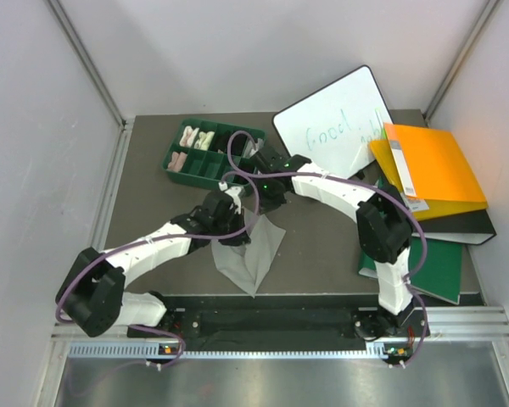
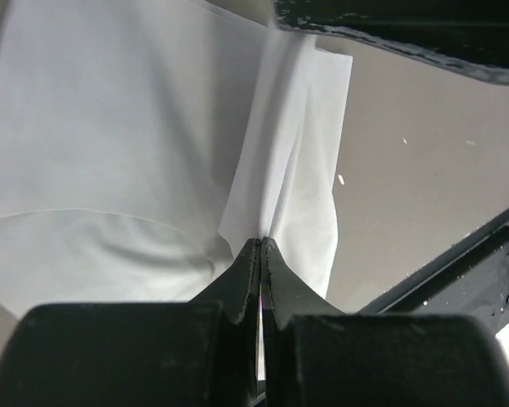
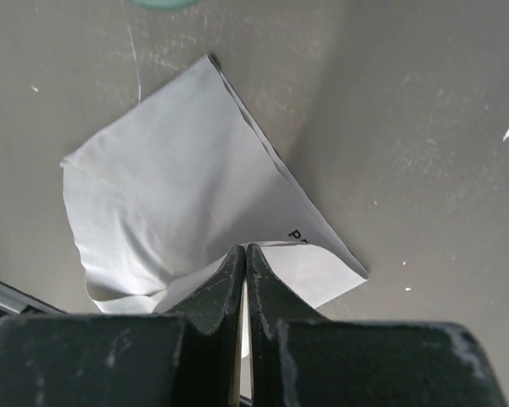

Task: Roll the underwear
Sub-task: Fold the underwear at the center of the board.

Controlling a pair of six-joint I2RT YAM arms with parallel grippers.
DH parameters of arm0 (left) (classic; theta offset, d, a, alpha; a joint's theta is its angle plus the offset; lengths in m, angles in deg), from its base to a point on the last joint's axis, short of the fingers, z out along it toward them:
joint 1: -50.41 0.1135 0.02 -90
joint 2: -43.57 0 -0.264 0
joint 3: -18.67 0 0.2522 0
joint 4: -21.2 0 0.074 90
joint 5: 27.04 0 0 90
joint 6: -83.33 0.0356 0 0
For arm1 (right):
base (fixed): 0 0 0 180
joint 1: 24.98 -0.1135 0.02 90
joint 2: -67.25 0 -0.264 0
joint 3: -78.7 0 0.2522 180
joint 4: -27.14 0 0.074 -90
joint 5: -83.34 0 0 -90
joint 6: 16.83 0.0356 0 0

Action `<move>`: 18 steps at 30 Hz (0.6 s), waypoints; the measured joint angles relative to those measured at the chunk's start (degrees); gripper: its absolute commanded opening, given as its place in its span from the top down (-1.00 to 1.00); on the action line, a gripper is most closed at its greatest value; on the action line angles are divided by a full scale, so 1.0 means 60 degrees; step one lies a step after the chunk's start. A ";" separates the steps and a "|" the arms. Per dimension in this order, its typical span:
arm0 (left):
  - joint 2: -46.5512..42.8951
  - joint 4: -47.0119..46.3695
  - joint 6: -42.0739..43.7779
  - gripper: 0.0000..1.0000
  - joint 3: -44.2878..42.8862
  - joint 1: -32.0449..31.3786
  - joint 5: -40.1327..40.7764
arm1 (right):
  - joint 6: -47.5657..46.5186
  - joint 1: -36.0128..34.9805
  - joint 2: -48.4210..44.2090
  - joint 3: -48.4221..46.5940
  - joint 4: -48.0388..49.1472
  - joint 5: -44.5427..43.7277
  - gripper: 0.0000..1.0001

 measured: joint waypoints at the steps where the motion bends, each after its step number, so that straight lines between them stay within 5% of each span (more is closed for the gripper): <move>1: -0.0015 0.0033 0.0033 1.00 0.0000 0.0120 -0.0036 | -0.0004 0.0000 0.0062 -0.0076 0.0000 0.0004 1.00; 18: -0.0208 0.0437 0.0393 1.00 -0.0004 0.1512 -0.0958 | -0.0015 -0.0113 0.1377 -0.1927 -0.0324 -0.0033 1.00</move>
